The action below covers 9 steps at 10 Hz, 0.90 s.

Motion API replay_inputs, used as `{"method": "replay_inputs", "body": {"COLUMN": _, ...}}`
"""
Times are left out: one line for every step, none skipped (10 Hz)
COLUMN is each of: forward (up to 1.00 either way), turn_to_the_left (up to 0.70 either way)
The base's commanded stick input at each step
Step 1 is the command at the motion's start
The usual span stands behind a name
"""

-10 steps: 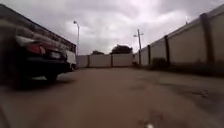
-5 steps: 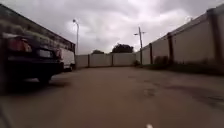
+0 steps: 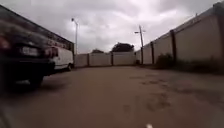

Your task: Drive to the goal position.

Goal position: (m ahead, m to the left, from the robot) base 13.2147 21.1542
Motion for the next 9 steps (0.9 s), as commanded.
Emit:
{"method": "replay_inputs", "body": {"forward": 1.0, "turn_to_the_left": 0.0}}
{"method": "replay_inputs", "body": {"forward": 1.0, "turn_to_the_left": 0.0}}
{"method": "replay_inputs", "body": {"forward": 1.0, "turn_to_the_left": 0.0}}
{"method": "replay_inputs", "body": {"forward": 1.0, "turn_to_the_left": 0.0}}
{"method": "replay_inputs", "body": {"forward": 1.0, "turn_to_the_left": 0.0}}
{"method": "replay_inputs", "body": {"forward": 1.0, "turn_to_the_left": 0.0}}
{"method": "replay_inputs", "body": {"forward": 1.0, "turn_to_the_left": 0.0}}
{"method": "replay_inputs", "body": {"forward": 1.0, "turn_to_the_left": 0.0}}
{"method": "replay_inputs", "body": {"forward": 1.0, "turn_to_the_left": 0.0}}
